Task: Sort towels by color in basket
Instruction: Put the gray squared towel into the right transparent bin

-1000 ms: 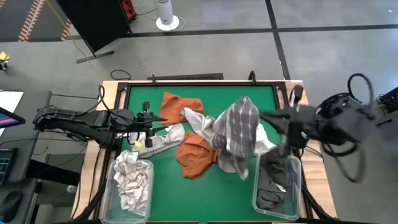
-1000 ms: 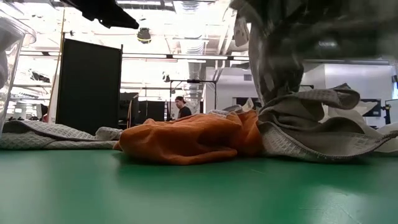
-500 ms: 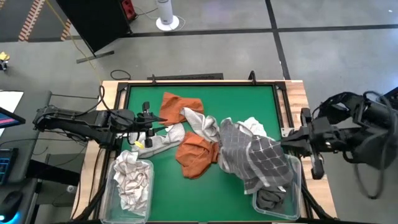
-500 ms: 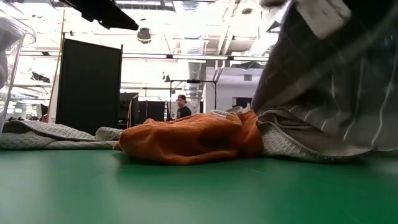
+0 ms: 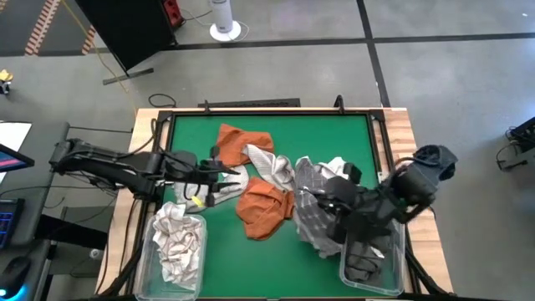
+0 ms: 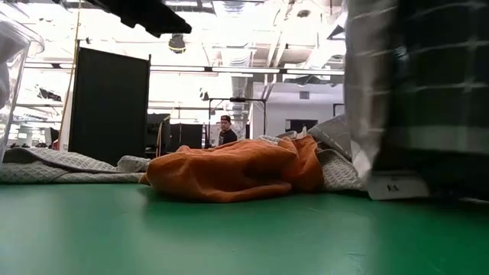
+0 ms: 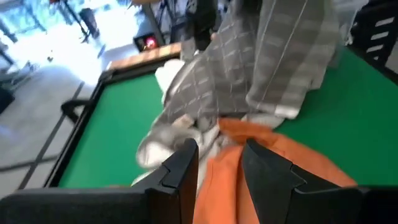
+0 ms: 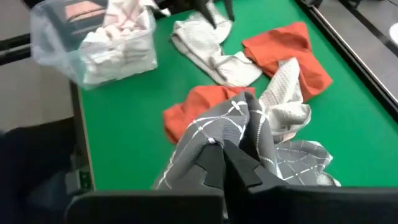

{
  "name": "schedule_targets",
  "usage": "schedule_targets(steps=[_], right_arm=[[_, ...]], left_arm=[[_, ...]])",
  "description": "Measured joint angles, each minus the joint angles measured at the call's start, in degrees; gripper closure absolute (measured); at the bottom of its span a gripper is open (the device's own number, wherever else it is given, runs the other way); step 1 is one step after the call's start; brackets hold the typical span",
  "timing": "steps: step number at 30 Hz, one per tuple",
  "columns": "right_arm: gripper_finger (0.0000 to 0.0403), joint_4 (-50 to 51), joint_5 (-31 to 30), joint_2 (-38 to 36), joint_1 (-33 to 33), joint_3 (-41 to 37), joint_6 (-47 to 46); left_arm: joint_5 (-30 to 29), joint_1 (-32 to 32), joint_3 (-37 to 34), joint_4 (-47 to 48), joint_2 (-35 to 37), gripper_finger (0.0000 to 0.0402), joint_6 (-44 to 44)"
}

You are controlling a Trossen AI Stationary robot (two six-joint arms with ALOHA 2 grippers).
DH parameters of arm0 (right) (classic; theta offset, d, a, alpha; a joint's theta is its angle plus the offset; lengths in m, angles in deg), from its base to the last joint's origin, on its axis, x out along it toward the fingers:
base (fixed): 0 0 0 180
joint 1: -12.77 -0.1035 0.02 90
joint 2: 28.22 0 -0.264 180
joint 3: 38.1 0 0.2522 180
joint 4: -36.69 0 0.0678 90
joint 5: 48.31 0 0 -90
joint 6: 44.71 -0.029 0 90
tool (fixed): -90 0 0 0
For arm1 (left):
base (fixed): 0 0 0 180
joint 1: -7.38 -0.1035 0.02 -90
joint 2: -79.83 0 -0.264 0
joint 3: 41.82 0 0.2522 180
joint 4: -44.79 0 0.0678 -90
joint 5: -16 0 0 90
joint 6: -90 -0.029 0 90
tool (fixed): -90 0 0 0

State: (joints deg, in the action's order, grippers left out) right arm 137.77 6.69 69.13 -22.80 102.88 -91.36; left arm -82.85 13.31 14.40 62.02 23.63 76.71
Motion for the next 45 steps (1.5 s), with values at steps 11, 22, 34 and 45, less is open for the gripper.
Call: schedule_targets(steps=[11,22,34,45], right_arm=[[0.0387,-2.34,-2.57,8.01,3.63,0.04,8.14],[0.0387,-2.75,0.43,10.76,4.9,0.04,4.82],[0.0387,2.07,8.76,7.42,4.52,0.0,-0.64],[0.0387,2.72,19.96,3.31,2.8,0.01,-7.97]], left_arm=[[17.46,0.0,0.02,-13.72,-7.59,0.0285,-0.86],[18.55,0.02,0.0,-21.98,-13.79,0.0257,2.65],[18.55,0.04,0.0,-21.13,-13.8,0.0194,4.38],[16.05,0.04,0.0,-19.1,-13.78,0.0194,4.01]])
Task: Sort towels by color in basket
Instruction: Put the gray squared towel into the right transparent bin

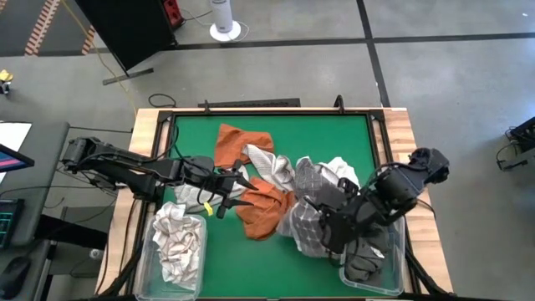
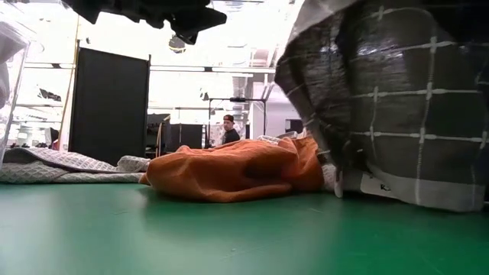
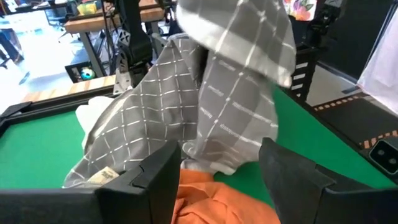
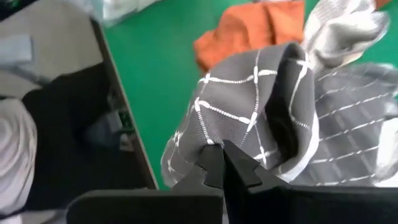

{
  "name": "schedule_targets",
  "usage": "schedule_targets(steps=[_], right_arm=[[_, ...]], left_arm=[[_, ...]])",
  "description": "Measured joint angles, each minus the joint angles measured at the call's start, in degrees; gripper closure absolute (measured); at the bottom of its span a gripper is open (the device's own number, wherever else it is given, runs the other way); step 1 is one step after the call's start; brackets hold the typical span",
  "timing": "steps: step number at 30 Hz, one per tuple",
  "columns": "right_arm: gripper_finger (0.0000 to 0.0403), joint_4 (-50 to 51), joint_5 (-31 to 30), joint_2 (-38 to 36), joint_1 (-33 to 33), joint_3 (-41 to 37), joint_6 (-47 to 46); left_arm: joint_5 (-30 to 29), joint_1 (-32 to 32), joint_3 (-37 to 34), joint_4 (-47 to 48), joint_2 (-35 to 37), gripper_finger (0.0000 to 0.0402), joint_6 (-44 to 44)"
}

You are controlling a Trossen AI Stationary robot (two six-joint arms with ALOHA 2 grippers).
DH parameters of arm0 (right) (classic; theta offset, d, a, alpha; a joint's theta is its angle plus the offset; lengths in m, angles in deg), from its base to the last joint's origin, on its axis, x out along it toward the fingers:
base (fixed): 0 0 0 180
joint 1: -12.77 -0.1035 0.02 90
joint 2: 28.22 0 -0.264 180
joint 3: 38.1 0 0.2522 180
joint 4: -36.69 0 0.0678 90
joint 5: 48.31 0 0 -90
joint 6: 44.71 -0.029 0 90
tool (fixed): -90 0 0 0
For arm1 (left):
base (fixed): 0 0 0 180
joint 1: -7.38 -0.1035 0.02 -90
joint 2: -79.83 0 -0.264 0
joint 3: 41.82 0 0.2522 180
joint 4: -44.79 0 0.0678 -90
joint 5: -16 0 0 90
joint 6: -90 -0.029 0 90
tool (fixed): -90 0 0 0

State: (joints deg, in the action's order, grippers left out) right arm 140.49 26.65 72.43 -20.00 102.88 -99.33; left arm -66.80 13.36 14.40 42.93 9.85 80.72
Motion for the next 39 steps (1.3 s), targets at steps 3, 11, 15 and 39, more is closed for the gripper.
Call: schedule_targets(steps=[3,11,15,39], right_arm=[[0.0387,-0.13,2.06,0.03,-0.26,-1.82,0.01],[0.0387,-0.06,10.25,0.08,-0.13,-14.08,-1.13],[0.0387,-0.06,15.2,-1.68,-0.44,-20.66,-3.7],[0.0387,-7.89,29.67,-10.7,-11.05,-48.9,-28.1]], left_arm=[[-0.21,0.0,0.0,0.28,0.0,0.0194,-0.47],[-0.45,-0.01,0.0,2.25,1.69,0.0194,-0.41],[-1.66,0.0,0.0,5.37,5.19,0.0194,-0.42],[-3.68,0.0,0.0,13.32,10.01,0.0194,-0.55]])
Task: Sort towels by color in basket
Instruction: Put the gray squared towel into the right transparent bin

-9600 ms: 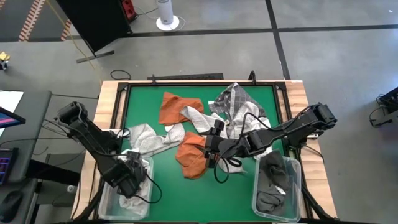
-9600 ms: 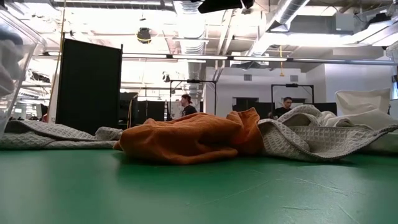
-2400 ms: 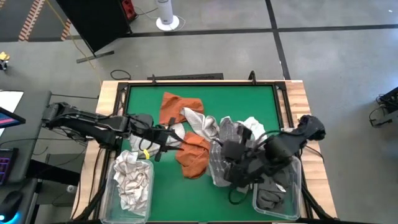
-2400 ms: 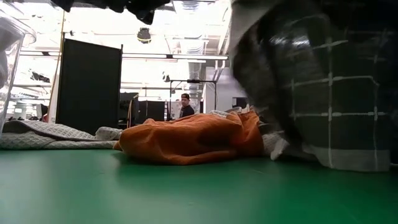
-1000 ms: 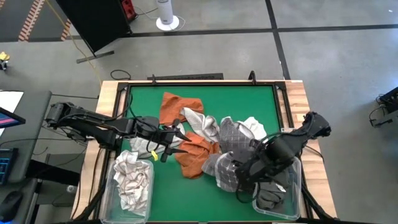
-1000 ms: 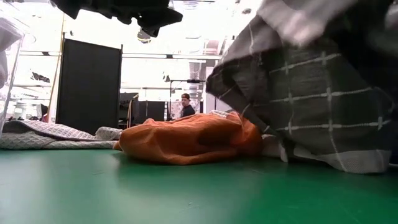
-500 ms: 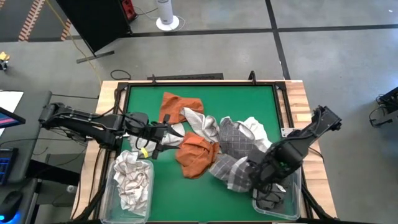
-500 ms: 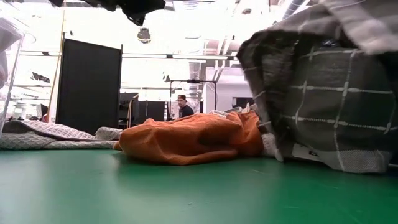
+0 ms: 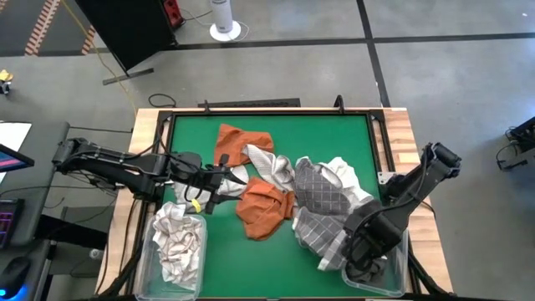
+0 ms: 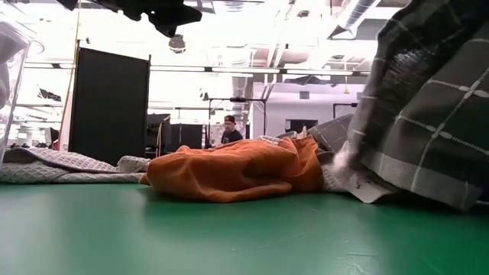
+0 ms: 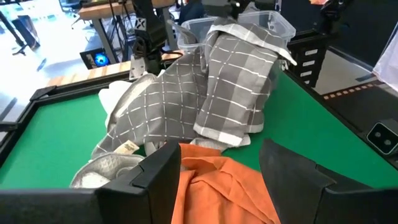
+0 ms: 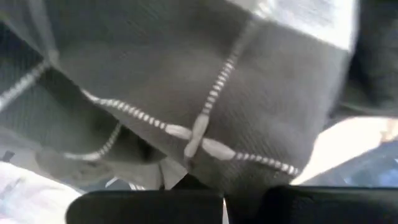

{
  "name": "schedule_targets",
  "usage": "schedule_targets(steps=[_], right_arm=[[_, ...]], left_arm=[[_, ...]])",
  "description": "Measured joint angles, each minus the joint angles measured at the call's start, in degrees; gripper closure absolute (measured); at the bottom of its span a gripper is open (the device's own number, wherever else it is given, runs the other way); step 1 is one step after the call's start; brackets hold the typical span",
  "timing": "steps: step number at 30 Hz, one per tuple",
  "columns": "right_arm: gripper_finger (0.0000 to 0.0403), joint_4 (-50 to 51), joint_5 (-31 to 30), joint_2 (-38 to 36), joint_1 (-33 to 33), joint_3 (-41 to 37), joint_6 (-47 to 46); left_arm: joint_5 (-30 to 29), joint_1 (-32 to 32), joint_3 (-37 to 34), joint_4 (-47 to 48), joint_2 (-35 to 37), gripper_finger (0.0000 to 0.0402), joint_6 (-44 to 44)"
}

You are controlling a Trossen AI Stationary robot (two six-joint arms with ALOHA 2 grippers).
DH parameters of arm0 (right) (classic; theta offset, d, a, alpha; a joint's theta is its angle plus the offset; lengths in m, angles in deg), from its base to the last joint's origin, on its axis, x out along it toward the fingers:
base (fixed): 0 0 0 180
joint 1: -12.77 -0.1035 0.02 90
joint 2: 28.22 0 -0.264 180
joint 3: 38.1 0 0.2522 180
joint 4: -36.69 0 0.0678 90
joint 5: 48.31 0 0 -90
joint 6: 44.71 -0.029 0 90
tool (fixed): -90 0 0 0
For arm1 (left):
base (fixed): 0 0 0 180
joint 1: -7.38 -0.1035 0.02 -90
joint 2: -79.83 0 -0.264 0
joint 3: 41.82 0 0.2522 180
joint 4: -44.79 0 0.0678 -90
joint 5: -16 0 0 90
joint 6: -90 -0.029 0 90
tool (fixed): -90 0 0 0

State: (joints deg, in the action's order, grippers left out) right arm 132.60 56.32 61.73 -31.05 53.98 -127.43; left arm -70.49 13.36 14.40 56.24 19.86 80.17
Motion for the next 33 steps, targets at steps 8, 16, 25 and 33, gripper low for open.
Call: schedule_targets(steps=[8,16,25,33], right_arm=[[0.0371,-11.17,-3.25,0.0,-0.88,-7.6,-2.54],[0.03,-9.94,-3.54,-2.79,-1.16,-6.23,-7.75],[0.0181,-2.15,-2.8,-9.59,-1.19,3.34,-16.27],[0.0176,7.31,-8.69,-6.59,3.17,20.47,-12.82]], left_arm=[[-0.13,-0.02,0.0,0.05,0.0,0.0194,-0.06],[-1.13,0.0,0.0,1.21,0.02,0.0194,-0.75],[-1.31,0.0,0.0,1.69,0.02,0.0194,-1.07],[-2.26,0.0,0.0,1.9,0.58,0.0194,-2.0]])
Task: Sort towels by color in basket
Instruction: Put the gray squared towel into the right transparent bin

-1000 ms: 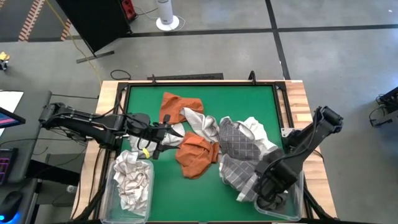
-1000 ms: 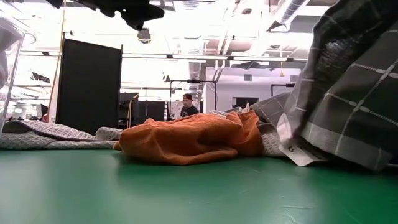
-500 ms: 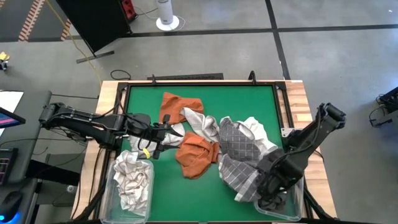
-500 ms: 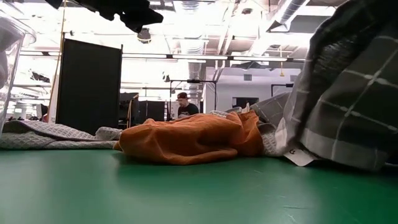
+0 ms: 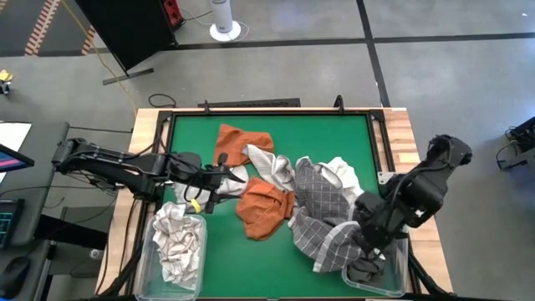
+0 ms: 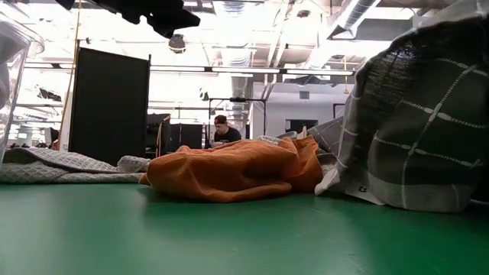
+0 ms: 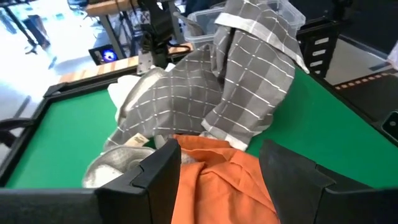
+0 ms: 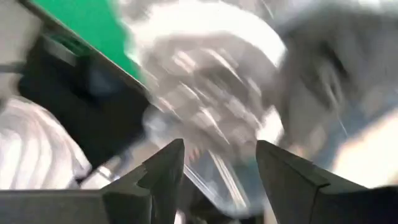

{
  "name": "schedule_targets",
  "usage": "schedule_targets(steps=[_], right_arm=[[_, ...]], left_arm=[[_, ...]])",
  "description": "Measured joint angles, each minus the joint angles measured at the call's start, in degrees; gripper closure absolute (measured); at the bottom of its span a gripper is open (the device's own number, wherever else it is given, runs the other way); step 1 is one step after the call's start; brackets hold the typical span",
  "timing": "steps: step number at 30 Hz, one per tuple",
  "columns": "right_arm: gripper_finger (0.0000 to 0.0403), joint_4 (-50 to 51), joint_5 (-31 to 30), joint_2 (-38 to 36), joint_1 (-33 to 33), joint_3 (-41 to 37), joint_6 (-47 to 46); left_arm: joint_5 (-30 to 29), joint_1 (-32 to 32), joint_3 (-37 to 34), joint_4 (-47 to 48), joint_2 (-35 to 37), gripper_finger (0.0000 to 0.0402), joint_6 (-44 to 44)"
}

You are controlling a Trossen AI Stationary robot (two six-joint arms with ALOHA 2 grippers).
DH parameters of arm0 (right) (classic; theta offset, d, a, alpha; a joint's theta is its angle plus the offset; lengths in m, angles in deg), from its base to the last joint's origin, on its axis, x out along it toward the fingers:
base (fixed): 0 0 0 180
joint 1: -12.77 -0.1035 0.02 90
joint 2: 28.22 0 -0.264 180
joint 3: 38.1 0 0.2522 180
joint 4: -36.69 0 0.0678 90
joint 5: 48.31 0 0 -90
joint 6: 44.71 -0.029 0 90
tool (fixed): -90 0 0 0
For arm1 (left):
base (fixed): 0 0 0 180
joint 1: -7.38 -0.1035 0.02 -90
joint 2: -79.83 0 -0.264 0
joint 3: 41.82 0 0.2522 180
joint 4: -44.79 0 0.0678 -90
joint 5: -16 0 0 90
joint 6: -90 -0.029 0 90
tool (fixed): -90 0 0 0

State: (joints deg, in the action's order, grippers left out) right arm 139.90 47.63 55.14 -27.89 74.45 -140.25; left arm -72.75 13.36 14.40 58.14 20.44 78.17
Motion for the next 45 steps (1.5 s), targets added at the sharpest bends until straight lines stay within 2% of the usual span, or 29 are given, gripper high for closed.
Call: schedule_targets(steps=[5,11,17,21,25,33,42,45], right_arm=[[0.0185,-0.07,-7.83,6.94,6.95,8.52,17.64],[0.0187,-2.26,-9.2,16.55,17.0,11.88,38.55],[0.0187,-2.13,-0.87,25.45,25.17,11.88,50.07],[0.0181,0.67,3.83,31.55,27.3,11.9,57.49],[0.0172,0.42,4.93,34.72,28.04,11.4,60.4],[0.017,-0.4,15.33,36.7,27.03,10.96,61.47],[0.017,-2.61,18.37,38.9,23.83,4.11,60.09],[0.017,-6.64,18.37,38.81,22.87,1.17,59.53]], left_arm=[[-1.56,-0.13,0.02,0.82,1.17,0.0194,-0.07],[-1.58,-0.2,0.02,2.37,3.15,0.0194,0.57],[-1.59,-0.21,0.03,5.34,4.86,0.0194,0.43],[-1.94,-0.22,-0.02,10.08,8.07,0.0194,-0.55],[-3.09,-0.22,0.03,12.92,12.96,0.0194,-0.07],[-3.21,-0.24,0.02,19.63,19.08,0.0194,2.74],[-3.24,-0.24,0.0,20.79,18.81,0.0194,3.53],[-3.24,-0.24,0.01,20.78,18.61,0.0194,3.42]])
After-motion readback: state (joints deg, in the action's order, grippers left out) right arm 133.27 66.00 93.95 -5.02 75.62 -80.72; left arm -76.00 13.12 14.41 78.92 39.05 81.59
